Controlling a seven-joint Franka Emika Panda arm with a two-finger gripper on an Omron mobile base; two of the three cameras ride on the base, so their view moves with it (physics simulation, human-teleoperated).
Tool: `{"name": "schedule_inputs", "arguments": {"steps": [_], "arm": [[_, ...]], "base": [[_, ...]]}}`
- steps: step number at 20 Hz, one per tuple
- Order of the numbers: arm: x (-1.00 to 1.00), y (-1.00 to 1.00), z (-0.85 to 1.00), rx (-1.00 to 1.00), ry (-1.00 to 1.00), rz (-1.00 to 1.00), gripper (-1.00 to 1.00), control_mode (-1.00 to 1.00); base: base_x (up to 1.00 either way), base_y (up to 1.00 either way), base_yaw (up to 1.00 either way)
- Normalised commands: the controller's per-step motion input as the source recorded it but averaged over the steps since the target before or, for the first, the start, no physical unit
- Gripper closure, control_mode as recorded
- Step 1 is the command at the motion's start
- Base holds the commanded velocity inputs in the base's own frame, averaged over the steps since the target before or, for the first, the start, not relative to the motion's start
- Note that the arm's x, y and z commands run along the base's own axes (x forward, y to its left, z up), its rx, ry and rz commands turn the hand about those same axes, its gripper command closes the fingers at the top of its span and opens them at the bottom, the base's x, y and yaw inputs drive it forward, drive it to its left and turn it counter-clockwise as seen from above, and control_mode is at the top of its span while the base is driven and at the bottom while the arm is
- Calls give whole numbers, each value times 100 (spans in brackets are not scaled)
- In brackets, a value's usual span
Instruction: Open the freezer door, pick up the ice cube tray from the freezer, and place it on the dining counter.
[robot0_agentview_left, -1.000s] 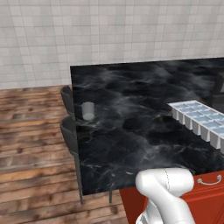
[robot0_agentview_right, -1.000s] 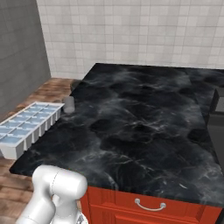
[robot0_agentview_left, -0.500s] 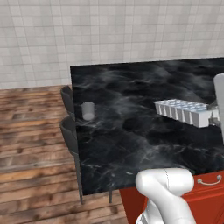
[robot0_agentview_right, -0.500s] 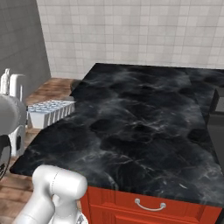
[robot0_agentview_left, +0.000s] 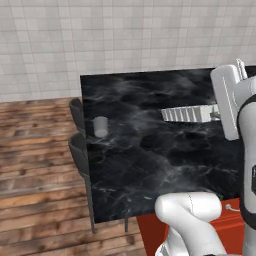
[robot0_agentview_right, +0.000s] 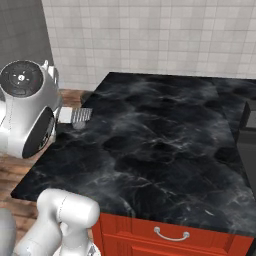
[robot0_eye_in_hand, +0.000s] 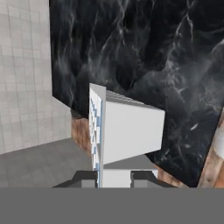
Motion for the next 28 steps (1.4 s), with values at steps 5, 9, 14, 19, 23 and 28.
{"name": "schedule_inputs", "arguments": {"steps": [5,9,14,19,23,28], "arm": [[100,5,-18,0,0,2,100,-100],[90,2,-24,0,-6,0,100,-100],[77,0,-35,0,-11,0,100,-100],[73,14,-58,0,-4,0,100,-100],[71,26,-62,0,0,3,100,-100],[75,24,-59,0,0,5,100,-100]], "base": [[0,0,0],[0,0,0],[0,0,0],[0,0,0],[0,0,0],[0,0,0]]}}
